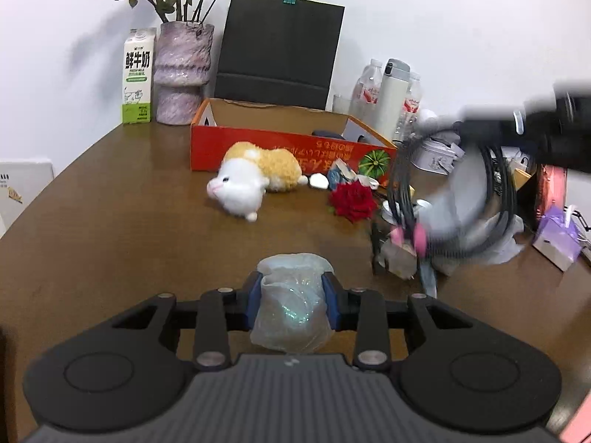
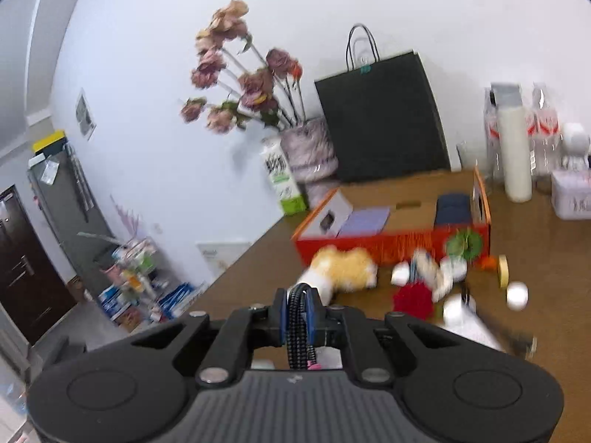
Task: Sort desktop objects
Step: 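Carry the cable with the right tool while the left tool carries the plastic bag to the box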
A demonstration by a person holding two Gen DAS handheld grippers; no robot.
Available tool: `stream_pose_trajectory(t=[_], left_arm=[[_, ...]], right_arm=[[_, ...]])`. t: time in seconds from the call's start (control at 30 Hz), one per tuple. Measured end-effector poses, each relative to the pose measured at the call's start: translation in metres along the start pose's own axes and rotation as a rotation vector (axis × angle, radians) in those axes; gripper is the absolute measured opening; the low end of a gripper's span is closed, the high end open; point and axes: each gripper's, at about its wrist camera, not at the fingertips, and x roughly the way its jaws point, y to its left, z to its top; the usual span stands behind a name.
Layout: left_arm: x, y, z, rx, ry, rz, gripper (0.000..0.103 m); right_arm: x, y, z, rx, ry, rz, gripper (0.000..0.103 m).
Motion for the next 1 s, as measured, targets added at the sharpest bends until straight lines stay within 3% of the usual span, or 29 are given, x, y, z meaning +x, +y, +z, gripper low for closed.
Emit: stream_pose_trajectory(t=[0.07, 0.13, 0.3, 0.4, 0.43, 0.53, 0.63, 0.7, 0.83, 0.9, 1.0], left_arm=[[-0.009, -0.002, -0.006, 0.02, 0.004, 0.0, 0.035], [-0.012, -0.005, -0.011, 0.043, 0.023, -0.005, 0.036], [-0.006, -0.02, -0.023, 0.082, 0.046, -0.016, 0.037], [-0.007, -0.027, -0.026, 0.121, 0.032, -0.001, 0.038], [-0.008, -0.027, -0.026, 0.121, 0.031, -0.005, 0.04], [-0.009, -0.025, -0.026, 0.115, 0.04, -0.011, 0.05], [-0.007, -0.027, -0.028, 0.117, 0.042, -0.007, 0.055], [-0.005, -0.027, -0.028, 0.115, 0.043, -0.017, 0.06], [0.002, -0.028, -0.031, 0.116, 0.068, -0.009, 0.06], [0.005, -0.027, -0.031, 0.107, 0.082, -0.014, 0.054], [0.004, -0.023, -0.028, 0.067, 0.082, -0.012, 0.045]], right_arm=[[-0.005, -0.002, -0.025, -0.001, 0.058, -0.055, 0.01], [-0.008, -0.007, -0.049, 0.015, 0.095, -0.178, 0.011], [-0.021, -0.018, -0.082, 0.023, 0.078, -0.439, 0.013], [-0.018, -0.027, -0.088, 0.006, 0.105, -0.541, 0.015], [-0.023, -0.028, -0.088, 0.008, 0.088, -0.53, 0.016], [-0.038, -0.02, -0.087, -0.017, 0.037, -0.46, 0.042], [-0.038, -0.001, -0.097, -0.069, 0.071, -0.366, 0.046], [-0.023, 0.009, -0.107, -0.097, 0.127, -0.324, 0.046], [0.016, 0.018, -0.12, -0.15, 0.194, -0.38, 0.043], [0.033, 0.019, -0.121, -0.184, 0.201, -0.408, 0.023], [0.034, 0.023, -0.113, -0.197, 0.198, -0.416, 0.017]])
